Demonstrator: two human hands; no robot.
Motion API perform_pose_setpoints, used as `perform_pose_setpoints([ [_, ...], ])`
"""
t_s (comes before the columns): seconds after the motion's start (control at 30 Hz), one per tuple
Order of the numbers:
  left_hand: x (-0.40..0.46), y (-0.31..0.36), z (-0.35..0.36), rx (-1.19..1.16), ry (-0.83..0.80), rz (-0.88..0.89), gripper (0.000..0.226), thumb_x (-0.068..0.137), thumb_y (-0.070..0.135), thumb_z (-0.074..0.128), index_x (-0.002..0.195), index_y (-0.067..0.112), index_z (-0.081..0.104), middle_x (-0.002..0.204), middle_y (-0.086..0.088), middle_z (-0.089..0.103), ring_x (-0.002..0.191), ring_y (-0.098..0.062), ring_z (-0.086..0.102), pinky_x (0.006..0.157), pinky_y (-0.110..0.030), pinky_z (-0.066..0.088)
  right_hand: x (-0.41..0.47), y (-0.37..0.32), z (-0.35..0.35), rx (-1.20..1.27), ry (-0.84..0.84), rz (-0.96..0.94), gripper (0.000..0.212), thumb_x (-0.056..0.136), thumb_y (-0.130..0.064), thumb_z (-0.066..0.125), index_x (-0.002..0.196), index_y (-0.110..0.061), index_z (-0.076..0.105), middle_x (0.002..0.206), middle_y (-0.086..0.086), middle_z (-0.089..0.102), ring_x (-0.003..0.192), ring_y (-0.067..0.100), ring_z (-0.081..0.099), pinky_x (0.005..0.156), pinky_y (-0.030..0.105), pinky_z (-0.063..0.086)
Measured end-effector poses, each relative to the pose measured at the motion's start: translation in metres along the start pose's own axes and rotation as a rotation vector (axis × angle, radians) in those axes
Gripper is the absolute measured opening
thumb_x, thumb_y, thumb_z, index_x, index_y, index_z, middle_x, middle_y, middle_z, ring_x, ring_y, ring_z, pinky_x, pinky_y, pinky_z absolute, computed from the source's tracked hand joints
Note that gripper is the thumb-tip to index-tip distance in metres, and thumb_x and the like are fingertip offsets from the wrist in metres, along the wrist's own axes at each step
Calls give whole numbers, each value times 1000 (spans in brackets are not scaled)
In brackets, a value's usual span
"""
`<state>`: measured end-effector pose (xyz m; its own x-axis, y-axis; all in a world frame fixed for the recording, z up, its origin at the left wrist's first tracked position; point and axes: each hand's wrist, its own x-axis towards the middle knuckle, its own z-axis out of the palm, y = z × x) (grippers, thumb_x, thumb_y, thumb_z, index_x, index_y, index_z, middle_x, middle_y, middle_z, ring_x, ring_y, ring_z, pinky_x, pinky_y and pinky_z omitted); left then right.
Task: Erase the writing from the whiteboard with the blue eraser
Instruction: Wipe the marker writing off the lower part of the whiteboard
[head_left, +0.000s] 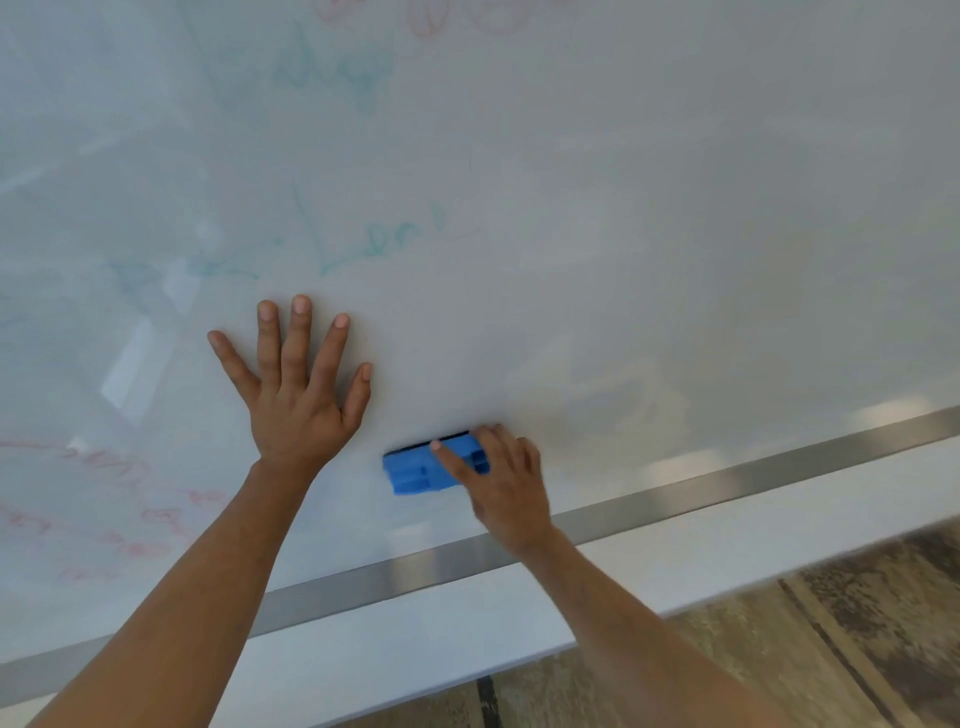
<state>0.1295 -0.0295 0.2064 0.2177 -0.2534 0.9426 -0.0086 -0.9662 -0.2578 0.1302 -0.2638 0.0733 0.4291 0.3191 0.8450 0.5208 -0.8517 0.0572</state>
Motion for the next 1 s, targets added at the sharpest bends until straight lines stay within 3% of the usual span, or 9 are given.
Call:
perform_pose_setpoints([
  [0.1,0,1,1,13,1,-1,67,89,36,65,148,17,39,153,-17,33,149,-33,16,109,-73,12,8,42,-11,120,114,321,71,78,-14,73,141,-28,45,121,21,57,112,36,50,88,45,44],
  [0.2,0,2,1,17,1,-4,67,89,36,65,148,17,39,152,-17,33,150,-32,15,109,-73,12,15,80,-20,325,281,877,63,93,-22,68,149,-13,39,125,26,51,112,39,49,94,48,45],
  [0.33,1,2,0,9,-1,-7,67,89,36,65,148,18,39,152,-17,33,150,-32,14,109,-72,11,10,118,-23,676,355,1667,63,97,-37,61,151,-24,31,131,15,52,117,34,55,101,51,48],
  [0.43,1,2,0,9,-4,-10,66,89,36,64,147,17,40,152,-17,34,149,-32,15,109,-72,11,-10,125,-18,817,240,1923,58,96,-42,61,146,-25,37,135,6,55,116,28,56,101,50,49],
  [0.6,1,3,-1,9,-12,-11,63,90,36,63,146,16,43,150,-18,37,149,-33,16,107,-75,15,-27,76,-3,1118,57,2234,61,96,-49,58,143,-15,40,120,10,52,103,30,53,78,44,50],
  [0.67,1,3,-1,13,-12,-11,62,90,36,63,146,16,43,149,-18,37,149,-33,17,106,-75,16,-26,43,3,1074,-18,2215,63,96,-48,60,142,-11,39,123,14,54,103,33,54,86,48,52],
  [0.73,1,3,-1,7,-17,-16,61,91,36,62,145,16,44,149,-18,38,149,-33,16,106,-75,17,-26,5,8,890,-34,2014,66,94,-41,64,144,-9,34,129,18,56,110,37,57,96,52,50],
  [0.9,2,4,-4,-18,-39,-32,60,92,37,61,145,19,42,151,-15,34,150,-30,13,109,-72,14,-27,-73,8,530,-170,879,63,71,-18,89,124,-5,57,116,15,59,106,36,57,81,46,55],
  [1.0,0,2,-9,-39,-52,-30,61,91,38,63,145,22,41,152,-14,32,150,-29,14,113,-69,13,-19,-86,9,298,-274,446,66,52,-8,93,112,-17,65,110,9,62,105,28,53,76,40,54],
])
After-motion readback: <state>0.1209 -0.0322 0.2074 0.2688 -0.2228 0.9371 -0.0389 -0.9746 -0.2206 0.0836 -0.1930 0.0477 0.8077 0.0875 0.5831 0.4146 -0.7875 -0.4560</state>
